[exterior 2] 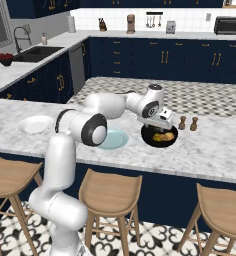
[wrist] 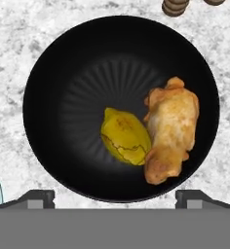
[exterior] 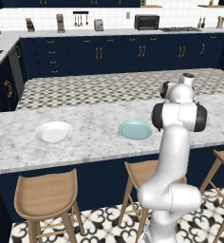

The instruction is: Pick the chicken drumstick and lemon from their plates and place them in the bowl. Then put the bowl in the fridge.

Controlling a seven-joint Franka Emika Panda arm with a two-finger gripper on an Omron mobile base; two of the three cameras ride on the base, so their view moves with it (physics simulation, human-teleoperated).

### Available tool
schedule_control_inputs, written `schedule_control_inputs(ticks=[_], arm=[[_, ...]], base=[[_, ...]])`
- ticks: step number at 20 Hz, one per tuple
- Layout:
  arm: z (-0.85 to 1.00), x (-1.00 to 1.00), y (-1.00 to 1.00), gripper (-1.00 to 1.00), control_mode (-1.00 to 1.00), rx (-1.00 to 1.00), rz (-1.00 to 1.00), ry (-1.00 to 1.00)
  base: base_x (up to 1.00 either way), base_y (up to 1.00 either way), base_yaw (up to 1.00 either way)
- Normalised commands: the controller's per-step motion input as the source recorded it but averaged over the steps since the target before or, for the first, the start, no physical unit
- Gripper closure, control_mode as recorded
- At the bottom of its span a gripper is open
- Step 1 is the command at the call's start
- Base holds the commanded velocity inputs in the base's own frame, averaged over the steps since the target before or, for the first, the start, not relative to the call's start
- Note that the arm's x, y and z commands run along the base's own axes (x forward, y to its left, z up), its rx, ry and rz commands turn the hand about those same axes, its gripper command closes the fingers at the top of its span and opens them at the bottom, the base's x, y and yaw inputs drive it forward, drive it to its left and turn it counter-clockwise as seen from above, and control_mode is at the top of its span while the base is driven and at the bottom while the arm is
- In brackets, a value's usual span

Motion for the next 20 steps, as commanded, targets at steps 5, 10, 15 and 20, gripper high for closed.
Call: schedule_control_inputs(ticks=[5,10,15,20], arm=[[0.00,-0.26,0.57,-1.00,-1.00,-0.01,0.08,0.00],[-0.01,0.01,0.13,-1.00,-1.00,0.00,0.14,0.03],[-0.18,0.07,0.00,-1.00,-1.00,0.00,0.09,0.04],[-0.04,0.56,-0.02,-1.00,-1.00,0.00,0.07,0.07]], base=[[0.00,0.00,0.00],[0.00,0.00,0.00],[0.00,0.00,0.00],[0.00,0.00,0.00]])
